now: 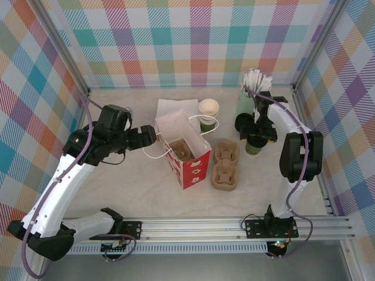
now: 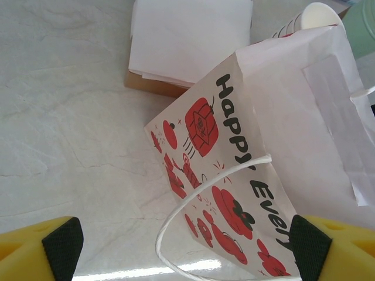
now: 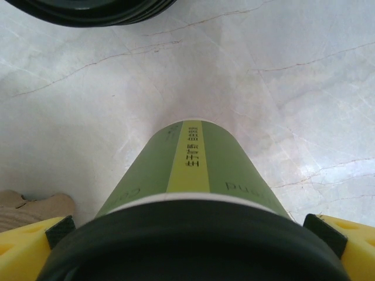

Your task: Pack the takeout coffee

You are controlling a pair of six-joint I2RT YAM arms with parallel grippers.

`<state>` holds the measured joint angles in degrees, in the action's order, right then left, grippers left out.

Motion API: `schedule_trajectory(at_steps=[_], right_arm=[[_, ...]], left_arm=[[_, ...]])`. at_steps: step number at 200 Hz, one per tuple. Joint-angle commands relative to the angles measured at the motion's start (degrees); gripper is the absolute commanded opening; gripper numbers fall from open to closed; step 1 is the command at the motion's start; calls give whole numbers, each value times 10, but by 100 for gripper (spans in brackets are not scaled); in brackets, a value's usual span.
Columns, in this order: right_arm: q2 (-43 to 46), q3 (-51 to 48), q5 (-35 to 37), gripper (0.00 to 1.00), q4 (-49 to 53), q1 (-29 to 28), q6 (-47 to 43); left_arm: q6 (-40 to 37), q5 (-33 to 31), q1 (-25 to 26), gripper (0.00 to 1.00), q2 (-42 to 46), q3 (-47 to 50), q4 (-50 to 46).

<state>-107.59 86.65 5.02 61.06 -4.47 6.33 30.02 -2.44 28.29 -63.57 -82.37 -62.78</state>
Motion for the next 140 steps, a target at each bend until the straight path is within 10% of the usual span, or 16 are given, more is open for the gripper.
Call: schedule_trajectory(at_steps=[1, 140], right_arm=[[-10, 14, 4, 99, 11, 3, -14], [10, 9, 6, 85, 26, 3, -21]], left_arm=[[-1, 6, -8, 93, 7, 8, 5], [3, 9, -8, 95, 12, 16, 8]])
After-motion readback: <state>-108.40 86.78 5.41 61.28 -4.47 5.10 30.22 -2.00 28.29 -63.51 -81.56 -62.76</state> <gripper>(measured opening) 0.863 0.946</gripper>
